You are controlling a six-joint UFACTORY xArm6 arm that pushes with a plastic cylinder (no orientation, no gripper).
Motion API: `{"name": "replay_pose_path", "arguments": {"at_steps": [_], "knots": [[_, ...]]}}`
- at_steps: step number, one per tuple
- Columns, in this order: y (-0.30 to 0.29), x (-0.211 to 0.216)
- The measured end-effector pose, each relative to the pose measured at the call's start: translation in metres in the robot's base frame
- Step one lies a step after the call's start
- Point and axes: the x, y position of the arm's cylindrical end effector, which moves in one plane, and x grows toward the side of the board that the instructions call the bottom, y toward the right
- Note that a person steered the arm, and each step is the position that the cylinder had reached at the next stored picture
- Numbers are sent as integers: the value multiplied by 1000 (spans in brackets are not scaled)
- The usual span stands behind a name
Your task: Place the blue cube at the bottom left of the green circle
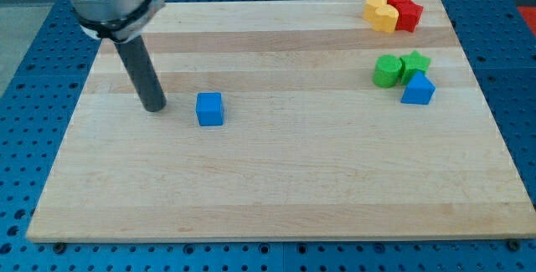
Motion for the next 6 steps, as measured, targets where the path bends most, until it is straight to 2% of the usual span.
{"name": "replay_pose_path", "arguments": {"at_steps": [2,3,4,5,6], "knots": [[140,2],[147,2],[80,2],[49,17],[83,50]]}}
